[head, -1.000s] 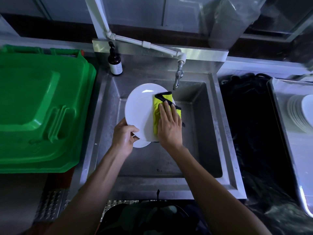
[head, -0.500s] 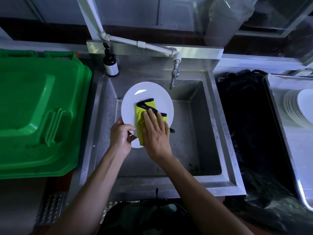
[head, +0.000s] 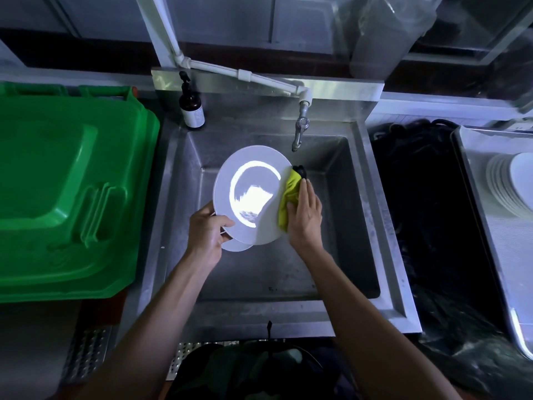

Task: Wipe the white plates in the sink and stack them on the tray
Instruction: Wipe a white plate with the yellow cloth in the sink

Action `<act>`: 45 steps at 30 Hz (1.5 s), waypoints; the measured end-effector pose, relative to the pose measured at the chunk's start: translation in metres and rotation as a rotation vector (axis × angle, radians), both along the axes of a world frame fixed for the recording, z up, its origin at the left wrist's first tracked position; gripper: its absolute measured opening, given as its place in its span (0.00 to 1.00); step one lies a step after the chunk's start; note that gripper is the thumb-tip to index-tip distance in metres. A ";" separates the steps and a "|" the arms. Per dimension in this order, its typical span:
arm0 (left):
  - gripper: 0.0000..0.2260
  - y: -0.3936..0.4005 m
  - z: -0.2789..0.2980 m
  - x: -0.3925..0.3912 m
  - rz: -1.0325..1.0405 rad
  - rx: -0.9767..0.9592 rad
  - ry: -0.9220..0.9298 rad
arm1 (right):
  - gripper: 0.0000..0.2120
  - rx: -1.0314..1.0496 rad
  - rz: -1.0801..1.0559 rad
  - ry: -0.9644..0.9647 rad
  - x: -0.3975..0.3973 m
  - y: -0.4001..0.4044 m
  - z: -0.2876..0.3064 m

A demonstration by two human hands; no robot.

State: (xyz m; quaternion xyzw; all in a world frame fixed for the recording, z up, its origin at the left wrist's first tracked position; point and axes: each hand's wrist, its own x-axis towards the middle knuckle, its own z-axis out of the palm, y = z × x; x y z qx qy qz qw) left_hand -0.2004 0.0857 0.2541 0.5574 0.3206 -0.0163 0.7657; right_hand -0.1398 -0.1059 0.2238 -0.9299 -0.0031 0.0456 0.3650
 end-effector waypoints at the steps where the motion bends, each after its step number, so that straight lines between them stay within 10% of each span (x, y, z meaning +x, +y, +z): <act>1: 0.15 0.002 0.001 0.000 -0.012 0.005 -0.002 | 0.28 0.039 0.005 0.003 0.003 -0.002 0.001; 16: 0.12 0.039 0.011 0.017 -0.257 0.208 -0.016 | 0.15 0.321 -0.019 0.001 0.028 -0.010 0.029; 36: 0.14 0.032 0.040 0.076 -0.789 0.796 -0.132 | 0.14 -0.145 0.365 -0.352 0.047 -0.010 0.057; 45: 0.24 0.016 0.029 0.061 -0.700 0.853 -0.197 | 0.12 -0.268 0.269 -0.432 0.027 0.001 0.055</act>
